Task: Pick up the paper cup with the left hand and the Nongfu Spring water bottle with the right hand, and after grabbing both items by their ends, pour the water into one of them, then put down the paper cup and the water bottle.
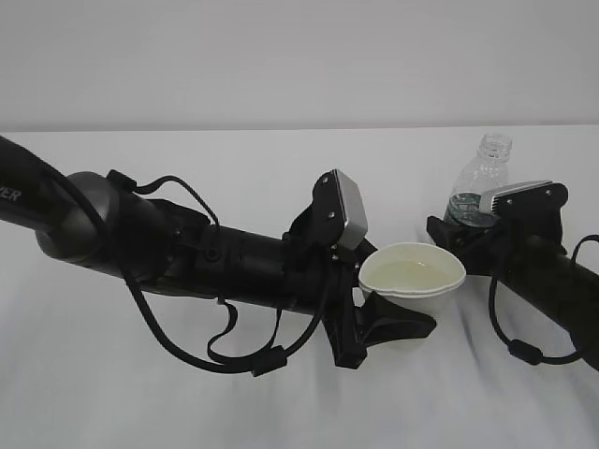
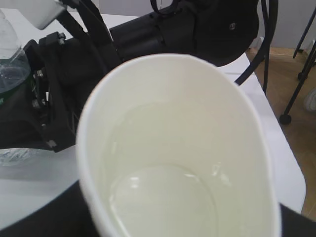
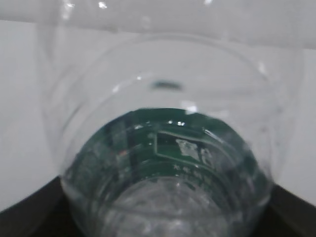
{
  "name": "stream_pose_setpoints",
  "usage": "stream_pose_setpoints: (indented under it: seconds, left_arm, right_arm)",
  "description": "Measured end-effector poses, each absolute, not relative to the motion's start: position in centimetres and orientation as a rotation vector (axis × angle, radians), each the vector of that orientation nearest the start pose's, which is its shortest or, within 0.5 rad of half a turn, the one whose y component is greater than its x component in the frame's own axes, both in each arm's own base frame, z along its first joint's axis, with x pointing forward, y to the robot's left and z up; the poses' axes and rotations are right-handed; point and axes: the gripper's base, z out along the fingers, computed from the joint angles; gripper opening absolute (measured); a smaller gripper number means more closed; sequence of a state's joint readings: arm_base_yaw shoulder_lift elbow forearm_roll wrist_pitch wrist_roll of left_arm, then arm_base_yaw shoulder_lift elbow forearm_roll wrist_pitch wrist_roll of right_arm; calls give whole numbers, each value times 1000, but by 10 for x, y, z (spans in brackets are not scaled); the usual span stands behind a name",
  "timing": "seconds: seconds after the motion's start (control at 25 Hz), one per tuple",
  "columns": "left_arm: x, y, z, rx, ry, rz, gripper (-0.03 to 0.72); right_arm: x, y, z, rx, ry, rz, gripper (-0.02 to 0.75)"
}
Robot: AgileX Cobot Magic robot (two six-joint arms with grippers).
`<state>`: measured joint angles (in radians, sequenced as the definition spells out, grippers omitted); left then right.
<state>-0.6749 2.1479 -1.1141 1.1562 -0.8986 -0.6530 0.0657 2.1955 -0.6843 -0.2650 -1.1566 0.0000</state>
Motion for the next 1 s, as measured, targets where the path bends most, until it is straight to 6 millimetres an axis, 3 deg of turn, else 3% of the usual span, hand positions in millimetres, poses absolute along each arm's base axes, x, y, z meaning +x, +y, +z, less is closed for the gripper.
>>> stream_pose_setpoints:
  seconds: [0.52, 0.76, 1.0]
  left_arm:
    - [277, -305, 119, 1380, 1512, -1045, 420]
    - [277, -305, 119, 1380, 1512, -1045, 420]
    - [277, -305, 119, 1378, 1513, -1046, 420]
  right_arm:
    - [323, 42, 63, -328, 1846, 188, 578]
    - [303, 41, 66, -324, 1886, 189, 578]
    - [285, 39, 81, -325, 1881, 177, 578]
